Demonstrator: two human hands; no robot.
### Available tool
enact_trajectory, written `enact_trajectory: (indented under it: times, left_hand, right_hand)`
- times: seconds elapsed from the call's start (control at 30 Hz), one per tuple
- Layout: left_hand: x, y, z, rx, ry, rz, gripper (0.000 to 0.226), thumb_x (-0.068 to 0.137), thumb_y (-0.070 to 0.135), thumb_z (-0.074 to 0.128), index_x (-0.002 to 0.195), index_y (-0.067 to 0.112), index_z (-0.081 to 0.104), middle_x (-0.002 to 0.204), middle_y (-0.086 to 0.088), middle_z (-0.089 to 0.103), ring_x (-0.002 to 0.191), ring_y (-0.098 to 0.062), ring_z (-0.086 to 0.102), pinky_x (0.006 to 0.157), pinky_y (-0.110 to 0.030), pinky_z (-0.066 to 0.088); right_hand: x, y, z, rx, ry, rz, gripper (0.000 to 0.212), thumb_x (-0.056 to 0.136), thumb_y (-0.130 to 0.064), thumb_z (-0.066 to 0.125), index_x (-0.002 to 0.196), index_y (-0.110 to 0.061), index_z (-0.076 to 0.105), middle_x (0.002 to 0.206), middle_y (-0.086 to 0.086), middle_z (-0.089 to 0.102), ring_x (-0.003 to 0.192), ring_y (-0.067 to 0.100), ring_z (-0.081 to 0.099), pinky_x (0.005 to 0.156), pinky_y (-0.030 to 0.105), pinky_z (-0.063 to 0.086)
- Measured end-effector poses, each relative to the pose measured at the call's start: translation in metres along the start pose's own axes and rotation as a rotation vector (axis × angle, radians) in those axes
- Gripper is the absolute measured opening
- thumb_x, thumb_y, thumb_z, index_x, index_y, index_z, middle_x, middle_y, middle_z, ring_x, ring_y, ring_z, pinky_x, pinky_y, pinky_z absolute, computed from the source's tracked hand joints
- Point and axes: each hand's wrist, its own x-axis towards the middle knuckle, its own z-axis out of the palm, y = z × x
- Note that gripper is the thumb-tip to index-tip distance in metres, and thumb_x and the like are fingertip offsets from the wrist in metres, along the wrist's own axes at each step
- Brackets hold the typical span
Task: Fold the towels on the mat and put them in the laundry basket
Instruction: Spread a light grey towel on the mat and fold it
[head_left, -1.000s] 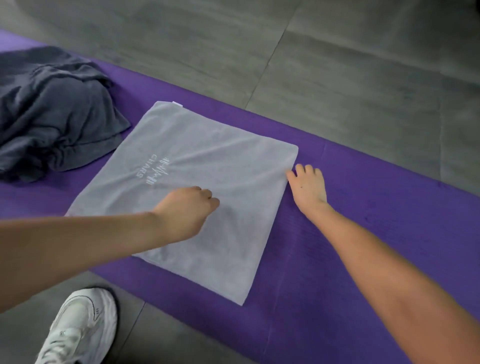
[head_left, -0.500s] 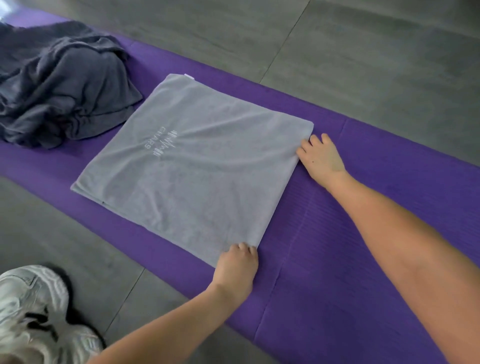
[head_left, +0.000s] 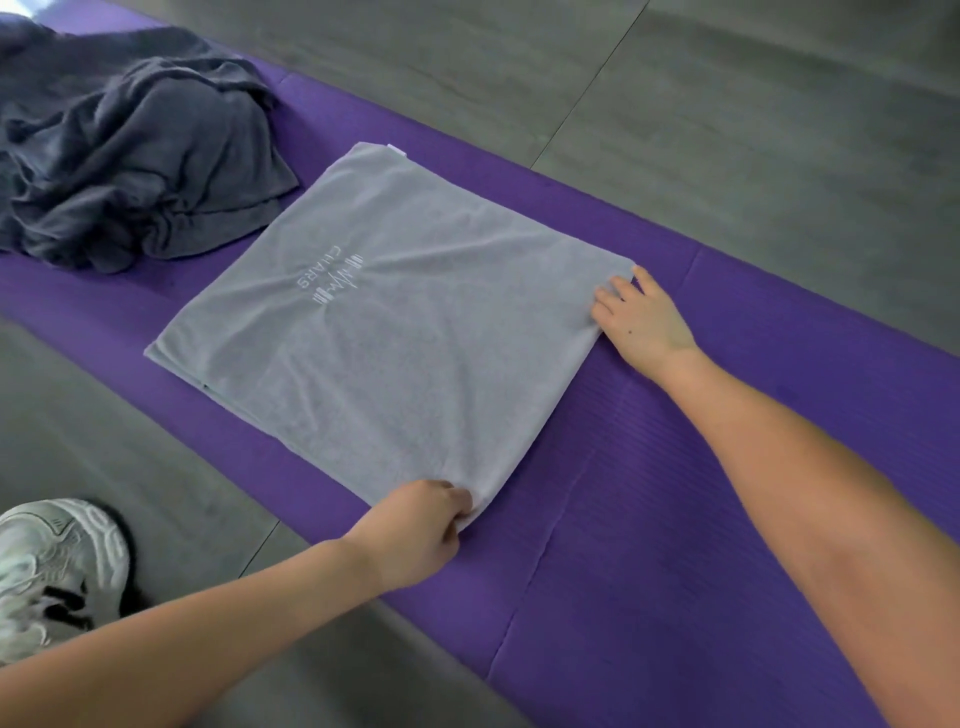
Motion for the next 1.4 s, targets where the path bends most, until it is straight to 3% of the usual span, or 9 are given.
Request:
enact_trajectory:
  times: [0.13, 0.37, 0.5, 0.67, 0.73, 0.8, 0.93, 1.1, 1.4]
  left_hand:
    - [-0.012, -0.004, -0.014, -0.065, 0.031, 0.047, 0.008, 0.076, 0.017, 0.043, 0.073, 0.01, 0.046, 0.076, -0.004, 0.053, 0.07, -0.018, 0.046, 0.065, -0.03, 0.039]
    - [-0.035, -0.02, -0.042, -0.114, 0.059, -0.02, 0.026, 0.074, 0.03, 0.05, 0.087, 0.011, 0.063, 0.085, 0.006, 0.055, 0.079, -0.01, 0.052, 0.069, -0.013, 0.038]
    - [-0.048, 0.0, -0.018, -0.196, -0.149, -0.008, 0.021, 0.083, 0.019, 0.058, 0.102, 0.015, 0.067, 0.093, 0.013, 0.053, 0.084, -0.001, 0.05, 0.071, -0.003, 0.035]
    - [-0.051, 0.015, -0.018, -0.366, -0.587, -0.011, 0.011, 0.074, 0.019, 0.052, 0.069, 0.027, 0.059, 0.065, 0.02, 0.051, 0.064, 0.005, 0.046, 0.062, -0.009, 0.039]
    - [-0.051, 0.004, -0.03, -0.491, -0.709, -0.082, 0.018, 0.073, 0.012, 0.052, 0.063, 0.027, 0.053, 0.058, 0.018, 0.047, 0.058, 0.005, 0.045, 0.058, -0.009, 0.039]
    - [-0.052, -0.012, -0.044, -0.568, -0.766, -0.128, 0.019, 0.073, 0.004, 0.051, 0.068, 0.021, 0.058, 0.061, 0.014, 0.053, 0.061, 0.0, 0.054, 0.058, -0.012, 0.044]
    - [-0.048, -0.056, -0.065, -0.658, -0.499, -0.261, 0.017, 0.073, -0.003, 0.051, 0.083, 0.006, 0.062, 0.072, 0.0, 0.063, 0.07, -0.013, 0.067, 0.067, -0.025, 0.054]
    - [-0.037, -0.1, -0.085, -0.64, -0.149, -0.372, 0.019, 0.081, -0.008, 0.046, 0.09, 0.001, 0.061, 0.085, -0.009, 0.065, 0.08, -0.021, 0.065, 0.079, -0.039, 0.058]
    - [-0.009, -0.139, -0.095, -0.611, 0.401, -0.598, 0.012, 0.084, -0.002, 0.051, 0.079, 0.001, 0.061, 0.076, -0.012, 0.055, 0.07, -0.027, 0.053, 0.069, -0.038, 0.054]
  right_hand:
    - [0.002, -0.001, 0.0, 0.034, -0.087, 0.023, 0.033, 0.096, -0.007, 0.037, 0.121, -0.005, 0.059, 0.129, 0.014, 0.055, 0.128, 0.036, 0.041, 0.114, 0.051, 0.012]
    - [-0.029, 0.007, 0.005, 0.243, 0.119, -0.053, 0.019, 0.068, 0.008, 0.062, 0.086, 0.001, 0.066, 0.088, 0.017, 0.066, 0.09, 0.034, 0.064, 0.108, 0.053, 0.027]
    - [-0.11, 0.018, -0.012, 0.329, 0.048, -0.1, 0.033, 0.048, 0.008, 0.076, 0.078, -0.002, 0.066, 0.078, 0.012, 0.065, 0.077, 0.028, 0.068, 0.102, 0.057, 0.03]
    - [-0.212, 0.031, -0.041, 0.743, -0.345, 0.196, 0.002, 0.075, -0.023, 0.055, 0.076, -0.024, 0.054, 0.059, -0.008, 0.051, 0.056, 0.013, 0.054, 0.114, 0.039, 0.028]
    - [-0.223, 0.032, -0.059, 0.956, -0.399, 0.318, 0.012, 0.074, -0.042, 0.047, 0.076, -0.031, 0.053, 0.065, -0.005, 0.057, 0.064, 0.014, 0.056, 0.102, 0.019, 0.034]
    - [-0.213, 0.033, -0.072, 1.149, -0.331, 0.369, 0.011, 0.084, -0.024, 0.059, 0.077, -0.032, 0.058, 0.077, -0.006, 0.061, 0.068, 0.005, 0.054, 0.076, 0.013, 0.04]
    - [-0.151, 0.033, -0.077, 1.284, -0.207, 0.42, 0.018, 0.087, -0.009, 0.063, 0.08, -0.025, 0.067, 0.086, -0.017, 0.068, 0.077, -0.006, 0.058, 0.071, 0.006, 0.039]
    - [-0.05, 0.028, -0.077, 1.188, -0.118, 0.459, 0.008, 0.083, -0.021, 0.066, 0.086, -0.027, 0.071, 0.09, -0.013, 0.07, 0.092, 0.007, 0.062, 0.085, 0.032, 0.046]
    - [0.07, 0.02, -0.069, 0.858, -0.075, 0.486, 0.022, 0.093, -0.018, 0.049, 0.102, -0.027, 0.067, 0.112, -0.007, 0.067, 0.113, 0.019, 0.055, 0.102, 0.039, 0.026]
